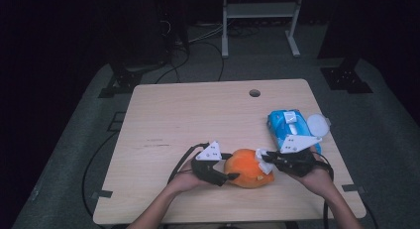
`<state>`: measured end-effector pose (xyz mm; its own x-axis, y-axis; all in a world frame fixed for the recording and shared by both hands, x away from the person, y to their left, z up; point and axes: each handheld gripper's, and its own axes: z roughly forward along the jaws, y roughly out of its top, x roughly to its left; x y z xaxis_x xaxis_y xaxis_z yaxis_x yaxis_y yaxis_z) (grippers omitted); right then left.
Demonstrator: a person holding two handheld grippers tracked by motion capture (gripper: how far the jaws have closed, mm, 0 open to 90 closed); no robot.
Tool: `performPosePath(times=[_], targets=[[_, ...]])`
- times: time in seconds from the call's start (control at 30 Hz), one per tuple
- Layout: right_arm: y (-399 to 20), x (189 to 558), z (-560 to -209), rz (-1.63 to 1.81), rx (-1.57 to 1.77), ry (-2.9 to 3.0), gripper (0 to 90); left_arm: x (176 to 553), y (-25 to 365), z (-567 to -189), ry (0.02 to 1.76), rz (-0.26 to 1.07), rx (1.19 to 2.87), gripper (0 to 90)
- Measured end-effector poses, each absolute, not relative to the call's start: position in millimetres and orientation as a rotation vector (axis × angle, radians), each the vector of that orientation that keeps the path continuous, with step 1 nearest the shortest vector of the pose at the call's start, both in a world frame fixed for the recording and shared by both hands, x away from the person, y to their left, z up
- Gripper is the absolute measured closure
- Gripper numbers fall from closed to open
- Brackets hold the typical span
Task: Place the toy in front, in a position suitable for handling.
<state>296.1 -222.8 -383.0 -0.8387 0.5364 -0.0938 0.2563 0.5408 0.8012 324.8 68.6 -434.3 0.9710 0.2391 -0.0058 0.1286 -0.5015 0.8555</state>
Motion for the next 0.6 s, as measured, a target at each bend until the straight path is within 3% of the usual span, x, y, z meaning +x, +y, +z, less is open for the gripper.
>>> performPosePath(times=[0.17, 0.27, 0.43, 0.5, 0.6], targets=[[-227, 299, -390, 1.198, 0.685, 2.491, 83.3, 331, 75, -437, 0.303, 0.063, 2.099, 27.5], [-219, 299, -395, 1.203, 0.67, 2.523, 83.3, 341, 78, -439, 0.399, -0.114, 2.089, 11.8], [-212, 296, -395, 1.21, 0.642, 2.537, 83.2, 350, 75, -443, 0.485, -0.251, 2.056, 10.6], [-211, 296, -396, 1.21, 0.643, 2.538, 83.3, 348, 72, -443, 0.483, -0.236, 2.055, 16.3], [-211, 296, -394, 1.216, 0.646, 2.533, 83.3, 343, 72, -438, 0.448, -0.171, 2.037, 37.6]])
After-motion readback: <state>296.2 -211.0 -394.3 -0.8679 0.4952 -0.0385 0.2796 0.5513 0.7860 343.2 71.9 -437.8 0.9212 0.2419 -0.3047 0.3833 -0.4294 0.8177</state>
